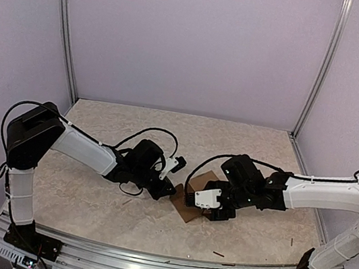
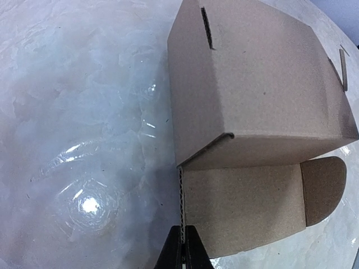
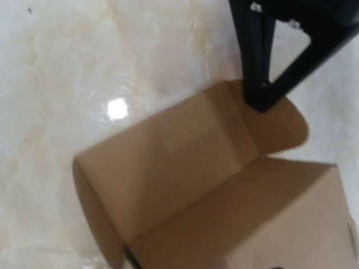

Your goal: Fold the paper box

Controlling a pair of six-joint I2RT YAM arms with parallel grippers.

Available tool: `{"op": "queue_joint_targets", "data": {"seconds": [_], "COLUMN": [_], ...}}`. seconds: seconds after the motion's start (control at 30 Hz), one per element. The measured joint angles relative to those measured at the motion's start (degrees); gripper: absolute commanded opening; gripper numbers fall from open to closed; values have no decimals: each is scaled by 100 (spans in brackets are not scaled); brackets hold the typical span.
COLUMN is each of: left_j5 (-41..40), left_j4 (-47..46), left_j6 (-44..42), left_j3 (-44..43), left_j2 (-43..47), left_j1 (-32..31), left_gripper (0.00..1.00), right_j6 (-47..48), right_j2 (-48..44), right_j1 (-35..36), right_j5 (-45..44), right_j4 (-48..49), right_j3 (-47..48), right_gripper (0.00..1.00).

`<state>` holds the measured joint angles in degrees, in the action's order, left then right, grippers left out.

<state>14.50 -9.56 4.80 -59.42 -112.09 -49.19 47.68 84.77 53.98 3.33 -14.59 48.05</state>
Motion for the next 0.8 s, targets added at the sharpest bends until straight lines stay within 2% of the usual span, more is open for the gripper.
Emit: {"op": "queue_joint_targets", "data": {"seconds": [0.4,0.8], "left_j5": [-111,-90], "left_j4": [50,-219], "left_j6": [-525,-509], "left_j3": [0,46], "left_j2": [-7,-7], "left_j1": [26,31], "left_gripper": [3,3], "right_j6": [219,-138], "right_j2": [-120,63], "right_j1": [2,116], "right_j5": [-254,-688], "right_j4": [236,960], "right_j3": [-463,-531], "right_gripper": [69,60]}}
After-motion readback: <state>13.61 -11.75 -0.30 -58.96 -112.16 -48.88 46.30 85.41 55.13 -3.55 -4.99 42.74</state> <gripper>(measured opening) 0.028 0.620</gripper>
